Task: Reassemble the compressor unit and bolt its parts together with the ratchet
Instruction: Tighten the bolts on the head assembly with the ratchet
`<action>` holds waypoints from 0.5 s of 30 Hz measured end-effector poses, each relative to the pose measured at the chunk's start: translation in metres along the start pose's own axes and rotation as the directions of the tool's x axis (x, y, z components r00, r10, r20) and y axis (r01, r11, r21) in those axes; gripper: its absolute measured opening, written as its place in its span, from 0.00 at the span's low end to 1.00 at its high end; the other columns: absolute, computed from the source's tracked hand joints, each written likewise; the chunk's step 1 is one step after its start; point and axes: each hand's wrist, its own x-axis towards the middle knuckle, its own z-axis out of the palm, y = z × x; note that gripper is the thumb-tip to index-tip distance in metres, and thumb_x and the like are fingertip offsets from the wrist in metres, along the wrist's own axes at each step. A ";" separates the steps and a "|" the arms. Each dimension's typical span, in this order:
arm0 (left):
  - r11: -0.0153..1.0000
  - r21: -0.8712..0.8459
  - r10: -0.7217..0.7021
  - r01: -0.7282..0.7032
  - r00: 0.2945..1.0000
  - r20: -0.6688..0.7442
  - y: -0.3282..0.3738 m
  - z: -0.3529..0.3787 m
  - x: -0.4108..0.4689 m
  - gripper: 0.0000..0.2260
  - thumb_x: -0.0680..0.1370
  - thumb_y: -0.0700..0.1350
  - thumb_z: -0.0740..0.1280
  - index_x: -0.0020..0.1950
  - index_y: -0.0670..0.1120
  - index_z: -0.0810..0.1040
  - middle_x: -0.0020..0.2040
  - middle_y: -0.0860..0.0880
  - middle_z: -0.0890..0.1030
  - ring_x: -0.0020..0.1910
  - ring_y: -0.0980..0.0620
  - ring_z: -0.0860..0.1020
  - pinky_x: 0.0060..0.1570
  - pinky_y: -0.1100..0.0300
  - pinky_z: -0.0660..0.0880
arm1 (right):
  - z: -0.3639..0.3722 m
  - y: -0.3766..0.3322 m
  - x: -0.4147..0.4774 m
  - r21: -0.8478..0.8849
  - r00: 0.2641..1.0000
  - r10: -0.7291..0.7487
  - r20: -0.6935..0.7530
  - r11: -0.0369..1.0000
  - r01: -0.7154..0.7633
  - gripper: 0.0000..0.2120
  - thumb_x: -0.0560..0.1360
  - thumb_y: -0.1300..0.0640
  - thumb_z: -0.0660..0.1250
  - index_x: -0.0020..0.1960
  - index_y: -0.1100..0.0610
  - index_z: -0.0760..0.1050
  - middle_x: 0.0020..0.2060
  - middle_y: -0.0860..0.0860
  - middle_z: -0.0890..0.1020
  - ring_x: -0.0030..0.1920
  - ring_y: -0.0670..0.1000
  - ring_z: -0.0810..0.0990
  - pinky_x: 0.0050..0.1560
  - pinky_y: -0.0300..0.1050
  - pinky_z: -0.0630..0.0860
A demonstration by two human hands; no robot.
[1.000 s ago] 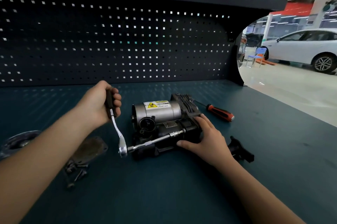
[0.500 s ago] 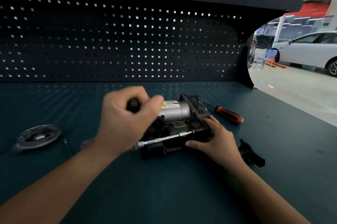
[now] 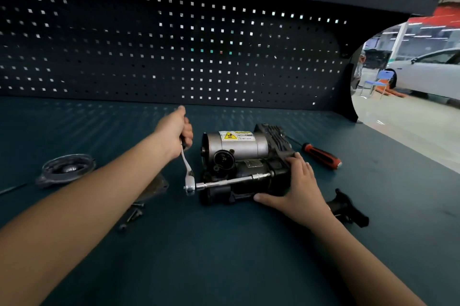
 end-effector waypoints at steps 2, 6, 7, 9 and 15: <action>0.997 0.017 0.070 -0.070 0.998 0.005 0.001 0.003 -0.002 0.20 0.81 0.54 0.58 0.30 0.49 0.60 0.16 0.55 0.60 0.14 0.58 0.57 0.18 0.72 0.53 | 0.003 -0.001 0.001 -0.013 1.000 -0.006 -0.005 1.000 0.005 0.51 0.59 0.37 0.75 0.72 0.57 0.55 0.75 0.52 0.50 0.75 0.53 0.47 0.73 0.47 0.49; 0.940 0.050 0.332 -0.337 0.939 0.092 0.022 0.011 -0.017 0.21 0.79 0.53 0.62 0.29 0.50 0.58 0.19 0.56 0.58 0.18 0.57 0.57 0.20 0.70 0.55 | 0.005 -0.001 0.001 -0.012 1.000 -0.022 -0.003 1.000 0.022 0.54 0.59 0.36 0.74 0.75 0.46 0.48 0.76 0.53 0.49 0.75 0.56 0.51 0.72 0.51 0.55; 0.933 0.049 0.352 -0.357 0.931 0.099 0.022 0.011 -0.020 0.22 0.79 0.53 0.63 0.29 0.50 0.58 0.19 0.55 0.58 0.18 0.57 0.57 0.20 0.69 0.55 | 0.004 -0.001 0.001 -0.018 1.000 -0.017 0.002 1.000 0.017 0.53 0.59 0.35 0.74 0.75 0.42 0.47 0.76 0.53 0.48 0.75 0.58 0.52 0.71 0.53 0.57; 0.924 0.044 0.373 -0.379 0.922 0.102 0.017 0.008 -0.022 0.22 0.79 0.52 0.63 0.29 0.49 0.58 0.19 0.55 0.58 0.18 0.57 0.56 0.20 0.68 0.55 | 0.003 0.000 0.002 -0.052 1.000 -0.013 0.000 0.999 0.013 0.50 0.59 0.34 0.73 0.74 0.40 0.51 0.76 0.54 0.49 0.74 0.59 0.56 0.69 0.53 0.61; 0.778 0.077 0.587 -0.623 0.766 0.263 0.024 0.012 -0.048 0.22 0.80 0.47 0.61 0.28 0.47 0.58 0.18 0.54 0.60 0.17 0.56 0.59 0.20 0.66 0.58 | 0.003 -0.003 0.005 -0.125 1.000 0.006 -0.017 0.992 -0.008 0.47 0.60 0.32 0.72 0.73 0.42 0.57 0.76 0.57 0.52 0.72 0.61 0.60 0.68 0.52 0.63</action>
